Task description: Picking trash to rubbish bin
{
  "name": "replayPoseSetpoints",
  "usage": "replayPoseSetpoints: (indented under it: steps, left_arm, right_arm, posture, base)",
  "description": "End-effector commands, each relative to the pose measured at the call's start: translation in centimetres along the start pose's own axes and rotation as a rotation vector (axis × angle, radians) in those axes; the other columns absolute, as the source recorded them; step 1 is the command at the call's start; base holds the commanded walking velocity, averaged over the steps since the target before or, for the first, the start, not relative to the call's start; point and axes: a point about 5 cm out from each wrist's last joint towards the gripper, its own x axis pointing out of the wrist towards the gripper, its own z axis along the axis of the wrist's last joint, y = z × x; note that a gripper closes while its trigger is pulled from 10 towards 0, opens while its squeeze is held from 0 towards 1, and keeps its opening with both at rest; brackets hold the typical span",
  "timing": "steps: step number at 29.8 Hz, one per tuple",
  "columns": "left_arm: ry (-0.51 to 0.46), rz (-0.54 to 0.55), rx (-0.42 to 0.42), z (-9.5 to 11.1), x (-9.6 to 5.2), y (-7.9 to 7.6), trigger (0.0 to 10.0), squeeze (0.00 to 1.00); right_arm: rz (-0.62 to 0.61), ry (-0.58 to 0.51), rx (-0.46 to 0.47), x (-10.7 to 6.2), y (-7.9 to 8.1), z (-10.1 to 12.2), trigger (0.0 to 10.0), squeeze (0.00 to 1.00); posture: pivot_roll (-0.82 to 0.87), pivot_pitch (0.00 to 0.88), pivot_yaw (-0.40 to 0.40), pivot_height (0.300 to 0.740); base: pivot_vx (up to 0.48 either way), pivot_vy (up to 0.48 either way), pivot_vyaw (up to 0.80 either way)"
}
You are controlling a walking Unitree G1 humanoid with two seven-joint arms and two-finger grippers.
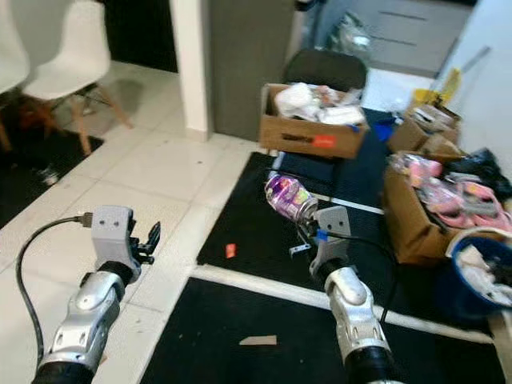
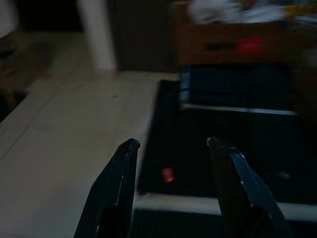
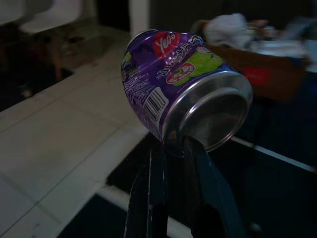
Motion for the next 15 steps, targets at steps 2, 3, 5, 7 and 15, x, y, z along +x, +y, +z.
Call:
replayPoseSetpoints:
  steps: [2, 3, 5, 7, 15]
  left_arm:
    - [0.004, -0.034, 0.043, 0.4, 0.0, 0.1, 10.0, 0.0]
    - [0.008, -0.045, 0.049, 0.5, 0.0, 0.1, 10.0, 0.0]
    - [0.01, -0.052, 0.052, 0.5, 0.1, 0.1, 10.0, 0.0]
    - [0.011, -0.058, 0.053, 0.5, 0.0, 0.1, 10.0, 0.0]
    - [0.025, -0.022, 0.003, 0.4, 0.3, 0.4, 10.0, 0.0]
  right_arm:
    - [0.008, -0.025, 0.046, 0.0, 0.8, -0.2, 10.0, 0.0]
    - [0.018, -0.029, 0.053, -0.1, 1.1, -0.3, 10.0, 0.0]
    - [0.025, -0.031, 0.055, -0.1, 1.3, -0.4, 10.0, 0.0]
    - [0.026, -0.03, 0.059, -0.2, 1.4, -0.5, 10.0, 0.0]
    - [0.05, -0.036, 0.076, -0.6, 1.6, -0.7, 10.0, 0.0]
  posture:
    - [0.02, 0.072, 0.033, 0.74]
    - [0.03, 0.071, 0.054, 0.74]
    - [0.03, 0.071, 0.054, 0.74]
    - [0.03, 0.071, 0.068, 0.74]
    - [0.02, 0.075, 0.077, 0.74]
  base:
    - [0.0, 0.0, -0.8]
    - [0.0, 0.0, 0.0]
    - [0.0, 0.0, 0.0]
    - [0.0, 0.0, 0.0]
    - [0.0, 0.0, 0.0]
